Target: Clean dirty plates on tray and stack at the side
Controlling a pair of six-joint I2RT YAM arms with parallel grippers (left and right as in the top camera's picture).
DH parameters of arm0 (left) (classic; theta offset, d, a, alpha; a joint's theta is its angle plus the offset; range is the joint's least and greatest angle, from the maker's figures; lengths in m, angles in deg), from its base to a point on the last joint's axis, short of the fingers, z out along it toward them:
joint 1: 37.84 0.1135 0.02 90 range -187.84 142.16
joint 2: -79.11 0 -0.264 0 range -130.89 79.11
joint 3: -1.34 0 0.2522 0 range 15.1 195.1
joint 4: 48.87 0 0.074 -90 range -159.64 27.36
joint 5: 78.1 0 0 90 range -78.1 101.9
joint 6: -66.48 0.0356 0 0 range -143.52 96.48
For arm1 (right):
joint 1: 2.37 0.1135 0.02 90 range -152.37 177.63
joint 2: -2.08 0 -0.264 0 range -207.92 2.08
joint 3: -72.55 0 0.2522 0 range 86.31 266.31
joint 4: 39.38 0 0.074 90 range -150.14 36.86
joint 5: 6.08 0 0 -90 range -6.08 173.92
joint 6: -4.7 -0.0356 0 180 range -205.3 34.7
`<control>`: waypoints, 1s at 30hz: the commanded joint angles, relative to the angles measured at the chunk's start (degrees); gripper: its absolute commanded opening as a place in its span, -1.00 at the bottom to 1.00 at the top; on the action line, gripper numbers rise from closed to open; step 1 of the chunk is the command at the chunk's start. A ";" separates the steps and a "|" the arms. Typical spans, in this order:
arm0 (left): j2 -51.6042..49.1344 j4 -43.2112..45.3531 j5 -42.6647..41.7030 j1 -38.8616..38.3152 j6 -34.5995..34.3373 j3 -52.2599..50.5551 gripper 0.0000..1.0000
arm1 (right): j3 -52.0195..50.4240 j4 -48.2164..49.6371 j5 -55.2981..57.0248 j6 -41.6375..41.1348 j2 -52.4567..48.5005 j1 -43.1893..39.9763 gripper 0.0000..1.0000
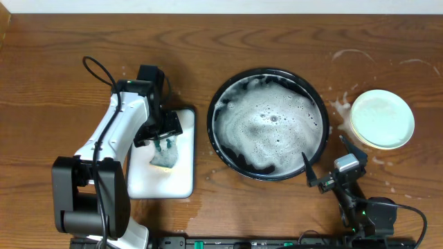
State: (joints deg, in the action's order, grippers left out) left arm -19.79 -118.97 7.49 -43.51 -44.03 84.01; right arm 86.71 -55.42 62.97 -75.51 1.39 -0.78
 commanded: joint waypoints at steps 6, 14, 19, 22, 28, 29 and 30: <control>2.51 0.09 -0.11 0.24 0.55 -0.46 0.64 | -0.09 -0.26 0.13 0.59 0.35 0.70 0.99; 25.40 3.41 6.80 -0.50 0.59 -4.87 0.65 | -0.09 -0.26 0.13 0.59 0.35 0.70 0.99; 49.40 26.23 8.11 -0.44 3.69 -19.41 0.64 | -0.09 -0.26 0.13 0.59 0.35 0.72 0.99; 60.78 35.43 8.13 -0.46 4.68 -28.83 0.64 | -0.09 -0.26 0.13 0.59 0.35 0.72 0.99; 81.74 43.45 8.85 0.57 5.49 -43.93 0.64 | -0.09 -0.26 0.13 0.59 0.35 0.70 0.99; 84.72 44.78 9.01 1.05 5.46 -46.01 0.64 | -0.09 -0.26 0.13 0.59 0.35 0.70 0.99; 86.66 45.66 9.01 1.38 5.49 -47.36 0.64 | -0.09 -0.26 0.13 0.59 0.35 0.70 0.99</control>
State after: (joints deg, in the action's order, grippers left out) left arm 60.63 -75.54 15.30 -43.36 -39.77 40.60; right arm 86.71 -55.47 62.99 -75.54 1.43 -0.78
